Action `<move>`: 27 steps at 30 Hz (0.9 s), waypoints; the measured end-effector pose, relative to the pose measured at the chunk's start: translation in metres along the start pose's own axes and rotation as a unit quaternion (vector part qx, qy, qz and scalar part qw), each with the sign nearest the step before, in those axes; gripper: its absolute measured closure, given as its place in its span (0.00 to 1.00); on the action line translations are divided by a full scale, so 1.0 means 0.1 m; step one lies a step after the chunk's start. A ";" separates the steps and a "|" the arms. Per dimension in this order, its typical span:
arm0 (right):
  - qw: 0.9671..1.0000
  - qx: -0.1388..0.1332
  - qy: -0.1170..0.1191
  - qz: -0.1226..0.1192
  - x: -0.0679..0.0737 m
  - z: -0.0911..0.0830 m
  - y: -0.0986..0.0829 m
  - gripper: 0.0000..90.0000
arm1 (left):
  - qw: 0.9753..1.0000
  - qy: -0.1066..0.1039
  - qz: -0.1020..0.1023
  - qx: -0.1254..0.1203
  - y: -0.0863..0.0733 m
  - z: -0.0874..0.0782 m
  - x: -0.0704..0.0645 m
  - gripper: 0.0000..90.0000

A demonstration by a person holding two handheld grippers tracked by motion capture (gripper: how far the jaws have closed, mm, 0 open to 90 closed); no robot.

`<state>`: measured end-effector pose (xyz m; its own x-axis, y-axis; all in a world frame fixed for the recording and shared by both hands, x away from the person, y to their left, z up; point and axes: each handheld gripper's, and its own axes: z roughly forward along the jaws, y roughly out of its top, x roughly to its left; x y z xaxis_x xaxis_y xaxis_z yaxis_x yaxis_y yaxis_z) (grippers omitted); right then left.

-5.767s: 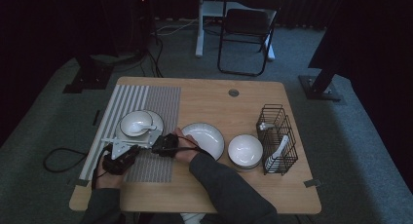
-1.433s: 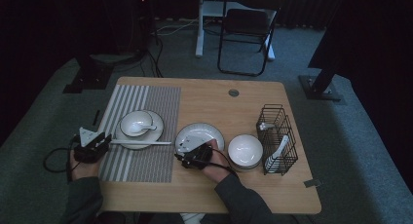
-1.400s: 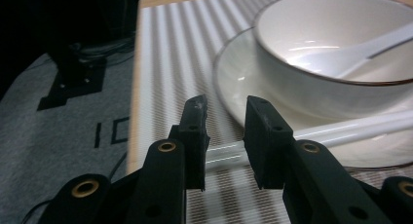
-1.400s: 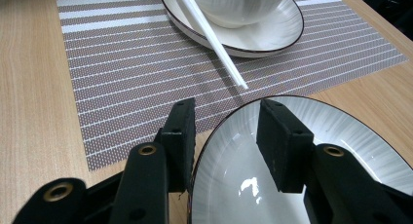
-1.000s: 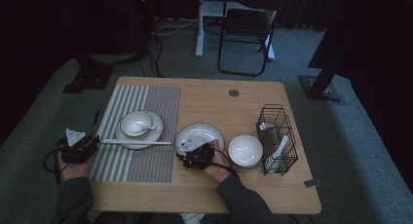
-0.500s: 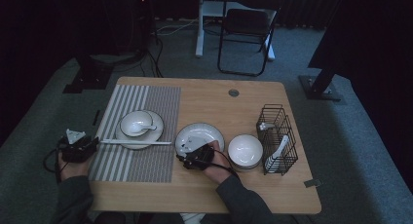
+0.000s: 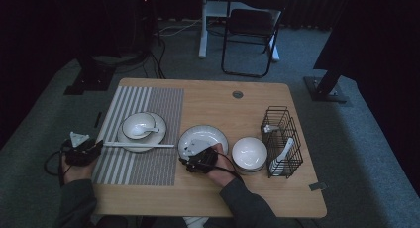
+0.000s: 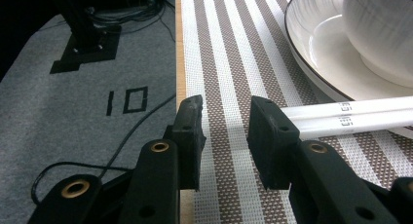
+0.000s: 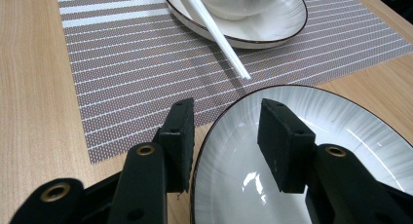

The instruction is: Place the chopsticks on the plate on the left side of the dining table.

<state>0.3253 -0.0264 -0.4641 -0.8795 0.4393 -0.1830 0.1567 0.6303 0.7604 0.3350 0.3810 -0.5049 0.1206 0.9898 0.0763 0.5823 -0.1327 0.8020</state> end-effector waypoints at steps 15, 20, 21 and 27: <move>1.000 0.000 0.002 0.002 0.01 0.01 0.00 0.63 | 1.000 -0.001 -0.004 -0.001 -0.01 0.00 -0.01 0.75; 1.000 -0.001 0.002 0.003 0.00 0.00 -0.01 0.63 | 1.000 0.002 -0.009 -0.006 -0.01 -0.03 0.01 0.75; 1.000 -0.001 0.002 0.003 0.01 0.00 -0.02 0.63 | 1.000 0.002 -0.010 -0.008 -0.01 -0.04 0.01 0.75; 1.000 -0.004 0.003 0.004 0.04 -0.02 -0.04 0.63 | 1.000 0.003 -0.014 -0.021 0.00 -0.11 0.00 0.74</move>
<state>0.3205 -0.0279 -0.4665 -0.8807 0.4407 -0.1735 0.1598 0.6214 0.7671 0.3261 0.3819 -0.4987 0.1007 0.9933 0.0564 0.5504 -0.1028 0.8285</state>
